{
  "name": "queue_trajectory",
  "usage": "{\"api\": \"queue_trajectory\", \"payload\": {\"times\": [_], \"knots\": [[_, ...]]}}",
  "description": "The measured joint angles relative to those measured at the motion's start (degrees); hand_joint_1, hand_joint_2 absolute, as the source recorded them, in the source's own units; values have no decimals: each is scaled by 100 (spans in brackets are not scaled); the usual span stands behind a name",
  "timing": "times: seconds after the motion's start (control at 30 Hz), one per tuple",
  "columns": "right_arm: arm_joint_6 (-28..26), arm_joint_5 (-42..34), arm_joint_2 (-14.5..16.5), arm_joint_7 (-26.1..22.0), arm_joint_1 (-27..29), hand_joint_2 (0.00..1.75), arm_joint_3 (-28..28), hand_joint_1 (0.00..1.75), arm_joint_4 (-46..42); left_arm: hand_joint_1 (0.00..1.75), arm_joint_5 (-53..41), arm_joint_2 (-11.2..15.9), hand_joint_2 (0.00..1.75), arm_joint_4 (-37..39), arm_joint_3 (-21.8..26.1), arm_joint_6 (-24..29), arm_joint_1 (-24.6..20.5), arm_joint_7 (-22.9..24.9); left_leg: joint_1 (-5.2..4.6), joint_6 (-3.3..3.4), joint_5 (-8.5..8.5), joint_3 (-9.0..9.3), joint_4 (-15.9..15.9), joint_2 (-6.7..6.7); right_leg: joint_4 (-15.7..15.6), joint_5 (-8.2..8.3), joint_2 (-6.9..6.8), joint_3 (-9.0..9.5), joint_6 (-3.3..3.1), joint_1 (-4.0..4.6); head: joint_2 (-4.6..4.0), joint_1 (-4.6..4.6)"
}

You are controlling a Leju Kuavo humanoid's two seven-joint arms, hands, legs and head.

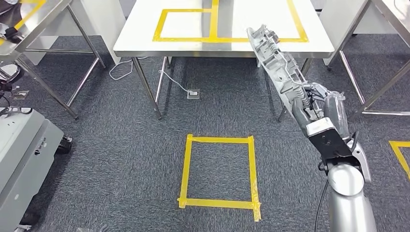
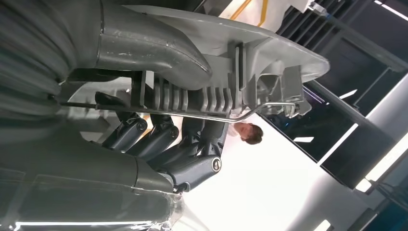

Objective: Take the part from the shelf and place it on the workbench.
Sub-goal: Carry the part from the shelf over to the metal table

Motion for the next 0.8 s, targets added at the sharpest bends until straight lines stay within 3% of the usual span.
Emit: {"api": "queue_trajectory", "payload": {"times": [0.07, 0.1, 0.13, 0.17, 0.27, 0.3, 0.33, 0.4, 0.47, 0.57, 0.63, 0.67, 0.73, 0.77, 0.8], "knots": [[-27, 155, -1, 58, -11, 175, 4, 175, 3, 0, -8, 3, 175, 11, 1, -8, 9, -10, 26, -65, -299, -517, 638, 27, 0, -103, 11, 94, -15, 8, 0, -3], [-48, 251, -1, 96, -12, 175, 5, 175, 3, 0, -19, 2, 175, 17, 3, -12, 16, -13, 32, -76, -414, -686, 755, 35, 0, -159, 18, 158, -17, 13, 0, -6], [-63, 341, -2, 132, -14, 175, 5, 175, 3, 0, -30, 2, 175, 22, 4, -15, 23, -15, 33, -71, -418, -764, 694, 41, 0, -218, 24, 233, -15, 20, 0, -5], [-76, 425, -3, 168, -20, 175, 5, 175, 3, 0, -40, 3, 175, 25, 5, -17, 30, -16, 27, -41, -272, -755, 454, 44, -3, -277, 27, 315, -12, 29, 0, -6], [-103, 666, -6, 255, -85, 175, 7, 175, 2, 0, -56, 18, 175, 28, 9, -17, 56, -17, -55, 177, 641, -539, -612, 26, -35, -444, 43, 534, 28, 63, 0, 0], [-110, 748, -9, 280, -123, 175, 7, 175, 0, 0, -60, 23, 175, 29, 9, -17, 59, -17, -88, 243, 830, -476, -809, 16, -69, -483, 54, 583, 54, 67, 0, 2], [-114, 810, -15, 300, -168, 175, 7, 175, -4, 0, -63, 28, 175, 30, 10, -17, 59, -18, -115, 289, 901, -437, -913, 6, -74, -486, 62, 622, 94, 73, 0, 2], [-111, 910, -43, 334, -264, 175, 1, 175, -20, 0, -64, 21, 175, 31, 10, -17, 46, -19, -127, 344, 880, -274, -1032, 13, -37, -460, 65, 666, 166, 70, 0, -3], [-99, 988, -96, 353, -368, 175, -4, 175, -29, 0, -66, 12, 175, 31, 9, -21, 26, -18, -114, 389, 863, -103, -1137, 14, 315, -485, 60, 503, 189, 62, 0, -1], [-80, 1085, -230, 360, -502, 175, -28, 175, -2, 0, -76, -13, 175, 31, 9, -26, -2, -14, -110, 421, 769, 11, -1167, -19, 1298, -827, 59, -182, 133, 66, 0, 2], [-65, 1138, -321, 360, -564, 175, -44, 175, 39, 0, -90, -42, 175, 31, 9, -27, -4, -4, -107, 402, 671, 110, -1166, -50, 1487, -987, 57, -473, 154, 58, 0, 3], [-54, 1171, -366, 360, -601, 175, -46, 175, 64, 0, -97, -55, 175, 31, 9, -26, -5, 5, -104, 382, 614, 178, -1164, -66, 1300, -905, 54, -486, 213, 42, 0, 4], [-30, 1228, -470, 360, -688, 175, -47, 175, 126, 0, -103, -72, 175, 31, 9, -25, -9, 21, -107, 327, 491, 309, -1139, -94, 548, -401, 32, -349, 395, 0, 0, 8], [-22, 1242, -532, 360, -736, 175, -51, 175, 169, 0, -106, -76, 175, 31, 9, -23, -12, 32, -114, 295, 421, 347, -1100, -108, 216, -150, 13, -277, 413, -9, 0, 9], [-18, 1250, -592, 360, -779, 175, -56, 175, 212, 0, -111, -78, 175, 30, 9, -21, -19, 43, -125, 259, 348, 363, -1058, -115, 10, 42, 2, -221, 374, 0, 0, 6]]}}
